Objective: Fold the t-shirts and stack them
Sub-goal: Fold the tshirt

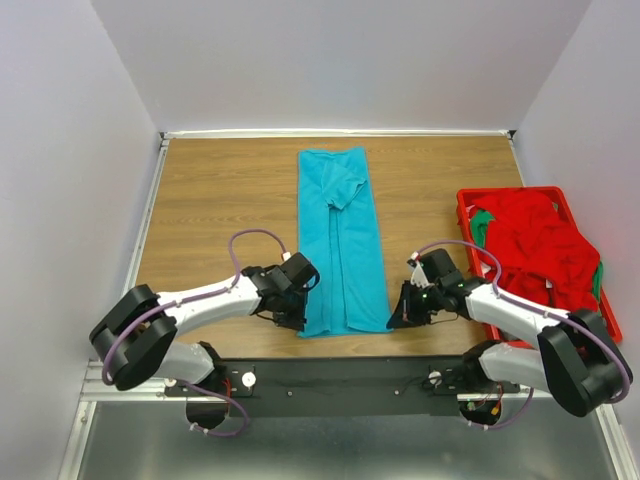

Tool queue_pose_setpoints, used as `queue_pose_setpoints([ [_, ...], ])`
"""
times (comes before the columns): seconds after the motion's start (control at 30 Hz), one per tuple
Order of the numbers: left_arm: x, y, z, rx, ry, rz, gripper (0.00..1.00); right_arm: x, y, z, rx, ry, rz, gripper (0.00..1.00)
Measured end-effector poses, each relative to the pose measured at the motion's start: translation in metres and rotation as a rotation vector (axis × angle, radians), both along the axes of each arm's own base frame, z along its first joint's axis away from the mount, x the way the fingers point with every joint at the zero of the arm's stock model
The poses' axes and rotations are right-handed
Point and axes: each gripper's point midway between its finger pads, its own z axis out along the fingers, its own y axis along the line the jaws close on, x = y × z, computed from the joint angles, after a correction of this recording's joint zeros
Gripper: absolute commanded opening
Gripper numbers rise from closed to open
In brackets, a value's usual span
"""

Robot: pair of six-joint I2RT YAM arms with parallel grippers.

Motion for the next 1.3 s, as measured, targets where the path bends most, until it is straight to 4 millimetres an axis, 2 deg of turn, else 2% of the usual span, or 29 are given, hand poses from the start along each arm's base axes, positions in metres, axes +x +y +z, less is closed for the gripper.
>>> queue_pose_setpoints([
  [0.1, 0.001, 0.001, 0.008, -0.016, -0.011, 0.005, 0.00, -0.002, 0.000, 0.003, -0.019, 0.006, 0.006, 0.01],
  [0.13, 0.004, 0.000, 0.011, -0.023, -0.014, 0.008, 0.00, 0.004, 0.000, 0.007, -0.033, -0.006, -0.004, 0.01],
  [0.17, 0.015, -0.002, 0.018, -0.039, -0.027, 0.028, 0.00, 0.011, 0.001, 0.013, -0.041, -0.018, -0.010, 0.01],
  [0.27, 0.061, -0.008, 0.045, -0.091, -0.111, 0.080, 0.00, 0.053, 0.014, 0.042, -0.049, -0.113, -0.029, 0.01],
  [0.33, 0.090, -0.009, 0.060, -0.115, -0.167, 0.109, 0.00, 0.096, 0.027, 0.069, -0.046, -0.216, -0.045, 0.01],
  [0.37, 0.105, -0.008, 0.067, -0.122, -0.192, 0.123, 0.00, 0.110, 0.029, 0.078, -0.052, -0.250, -0.054, 0.01],
  [0.47, 0.152, -0.005, 0.088, -0.146, -0.288, 0.155, 0.00, 0.147, 0.036, 0.098, -0.065, -0.326, -0.070, 0.01],
  [0.53, 0.170, 0.000, 0.094, -0.142, -0.321, 0.164, 0.00, 0.174, 0.039, 0.110, -0.082, -0.374, -0.086, 0.01],
  [0.6, 0.192, 0.005, 0.100, -0.133, -0.362, 0.172, 0.00, 0.192, 0.039, 0.115, -0.099, -0.405, -0.095, 0.01],
  [0.7, 0.224, 0.008, 0.106, -0.125, -0.418, 0.177, 0.00, 0.217, 0.036, 0.119, -0.134, -0.441, -0.109, 0.01],
  [0.8, 0.248, 0.009, 0.111, -0.121, -0.462, 0.180, 0.00, 0.238, 0.032, 0.117, -0.168, -0.464, -0.118, 0.01],
  [1.0, 0.294, 0.011, 0.111, -0.108, -0.526, 0.176, 0.00, 0.268, 0.022, 0.107, -0.225, -0.481, -0.127, 0.01],
  [1.17, 0.311, 0.017, 0.090, -0.082, -0.512, 0.179, 0.00, 0.284, 0.017, 0.100, -0.248, -0.487, -0.128, 0.01],
  [1.3, 0.318, 0.020, 0.081, -0.077, -0.512, 0.188, 0.00, 0.294, 0.016, 0.091, -0.258, -0.492, -0.121, 0.01],
])
